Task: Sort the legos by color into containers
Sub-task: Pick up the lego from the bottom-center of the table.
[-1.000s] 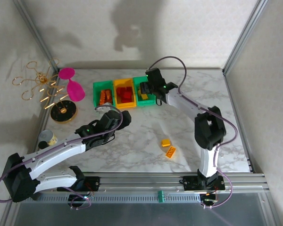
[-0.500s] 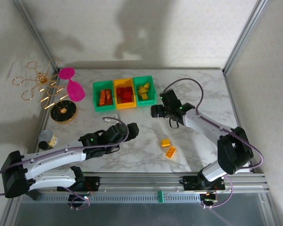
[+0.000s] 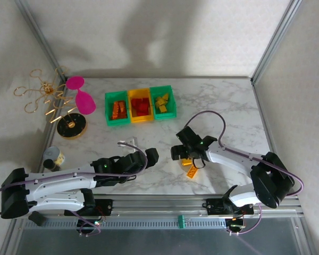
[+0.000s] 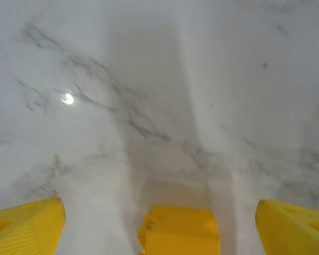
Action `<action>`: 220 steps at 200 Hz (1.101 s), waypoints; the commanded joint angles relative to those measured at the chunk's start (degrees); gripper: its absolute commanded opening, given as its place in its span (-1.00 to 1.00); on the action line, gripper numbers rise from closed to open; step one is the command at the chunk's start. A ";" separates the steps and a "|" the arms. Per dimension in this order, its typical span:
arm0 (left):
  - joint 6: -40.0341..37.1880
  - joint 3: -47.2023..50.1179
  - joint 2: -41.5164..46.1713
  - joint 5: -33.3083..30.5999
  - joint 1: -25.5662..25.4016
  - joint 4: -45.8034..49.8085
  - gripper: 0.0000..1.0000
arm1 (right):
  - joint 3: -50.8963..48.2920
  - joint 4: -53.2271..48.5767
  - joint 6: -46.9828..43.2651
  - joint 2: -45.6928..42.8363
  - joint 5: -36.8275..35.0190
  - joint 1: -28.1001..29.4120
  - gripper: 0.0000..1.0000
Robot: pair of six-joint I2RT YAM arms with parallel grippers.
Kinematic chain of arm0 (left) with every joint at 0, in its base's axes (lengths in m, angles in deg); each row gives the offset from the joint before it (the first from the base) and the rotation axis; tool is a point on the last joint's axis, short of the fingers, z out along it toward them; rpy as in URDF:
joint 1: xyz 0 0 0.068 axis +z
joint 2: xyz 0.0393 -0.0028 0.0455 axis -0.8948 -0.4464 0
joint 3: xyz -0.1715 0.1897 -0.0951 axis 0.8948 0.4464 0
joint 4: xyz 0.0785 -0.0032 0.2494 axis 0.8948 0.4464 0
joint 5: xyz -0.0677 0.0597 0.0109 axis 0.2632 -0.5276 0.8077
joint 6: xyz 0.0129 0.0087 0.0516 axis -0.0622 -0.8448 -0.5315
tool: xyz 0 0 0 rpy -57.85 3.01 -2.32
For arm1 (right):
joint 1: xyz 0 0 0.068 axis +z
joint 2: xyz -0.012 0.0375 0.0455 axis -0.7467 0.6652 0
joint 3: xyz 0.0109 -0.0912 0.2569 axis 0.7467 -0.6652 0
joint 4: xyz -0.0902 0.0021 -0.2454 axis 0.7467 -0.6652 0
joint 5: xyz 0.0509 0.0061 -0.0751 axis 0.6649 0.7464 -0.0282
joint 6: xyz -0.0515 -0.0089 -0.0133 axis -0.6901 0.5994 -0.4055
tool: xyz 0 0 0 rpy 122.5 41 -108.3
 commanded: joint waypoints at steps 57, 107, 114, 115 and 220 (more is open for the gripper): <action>4.10 1.76 0.37 -2.77 -1.18 -0.09 0.99 | -4.99 2.06 4.25 0.23 -1.18 1.91 0.53; 4.08 2.07 0.53 -2.77 -1.14 0.16 0.99 | -3.30 2.59 2.93 3.86 -2.75 2.43 0.31; 4.17 2.11 0.64 -2.80 -1.15 0.30 0.99 | -3.13 2.49 2.88 4.04 -3.00 2.60 0.29; 4.17 2.11 0.66 -2.83 -1.14 0.33 0.99 | -3.08 2.47 2.88 4.08 -3.01 2.61 0.28; 3.68 1.35 1.85 -5.02 -1.07 1.99 0.99 | -1.05 2.46 1.99 2.82 -3.64 2.93 -0.17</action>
